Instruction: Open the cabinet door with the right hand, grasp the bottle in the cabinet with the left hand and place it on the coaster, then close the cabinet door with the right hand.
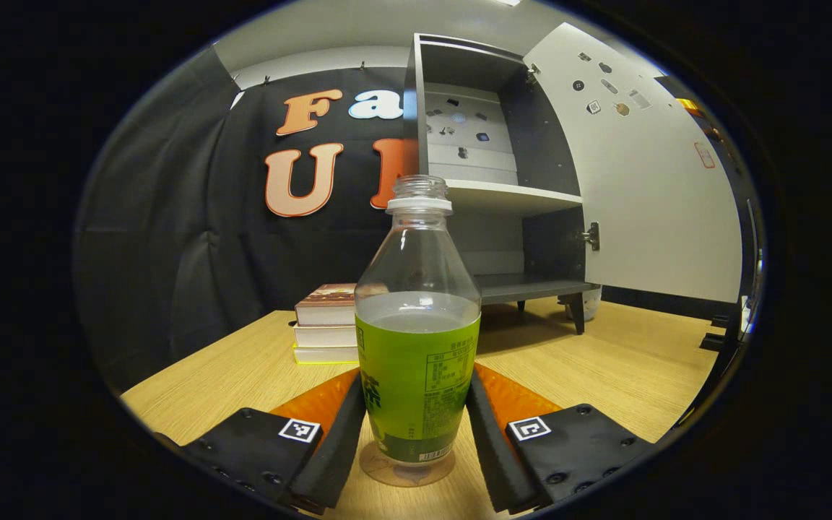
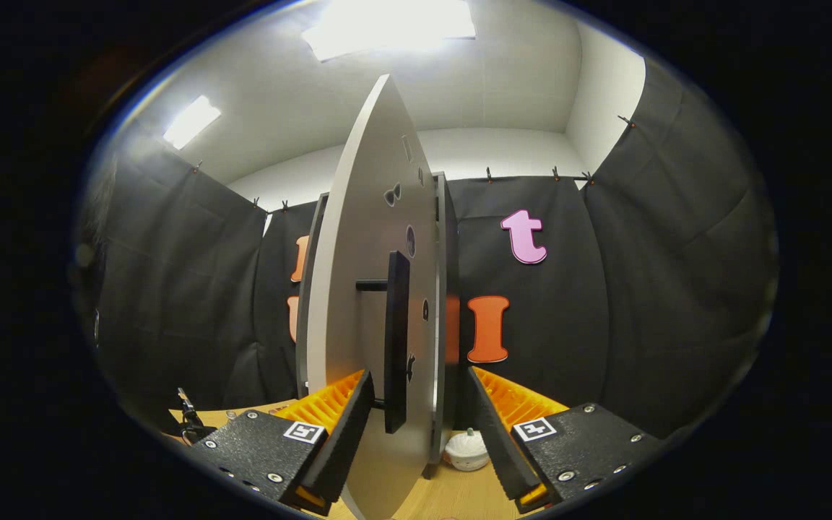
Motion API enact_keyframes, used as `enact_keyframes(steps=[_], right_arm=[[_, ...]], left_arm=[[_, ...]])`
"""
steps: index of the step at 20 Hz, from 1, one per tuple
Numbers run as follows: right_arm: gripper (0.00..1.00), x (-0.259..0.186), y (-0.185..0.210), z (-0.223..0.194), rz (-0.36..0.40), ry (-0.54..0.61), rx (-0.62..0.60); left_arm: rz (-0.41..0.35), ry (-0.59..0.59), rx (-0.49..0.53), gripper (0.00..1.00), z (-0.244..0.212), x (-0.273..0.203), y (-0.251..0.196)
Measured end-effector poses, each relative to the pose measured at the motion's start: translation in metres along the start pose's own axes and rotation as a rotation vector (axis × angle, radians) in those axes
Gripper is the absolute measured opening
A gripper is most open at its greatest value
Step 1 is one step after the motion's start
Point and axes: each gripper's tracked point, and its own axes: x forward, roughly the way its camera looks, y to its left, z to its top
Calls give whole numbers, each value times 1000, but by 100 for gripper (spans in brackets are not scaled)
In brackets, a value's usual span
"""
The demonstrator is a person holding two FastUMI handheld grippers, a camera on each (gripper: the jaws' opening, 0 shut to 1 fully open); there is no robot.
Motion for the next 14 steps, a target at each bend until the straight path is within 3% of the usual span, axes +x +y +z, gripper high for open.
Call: enact_keyframes(steps=[14], right_arm=[[80,0,0,0,-5,4,4]], left_arm=[[25,10,8,88,-3,-2,2]])
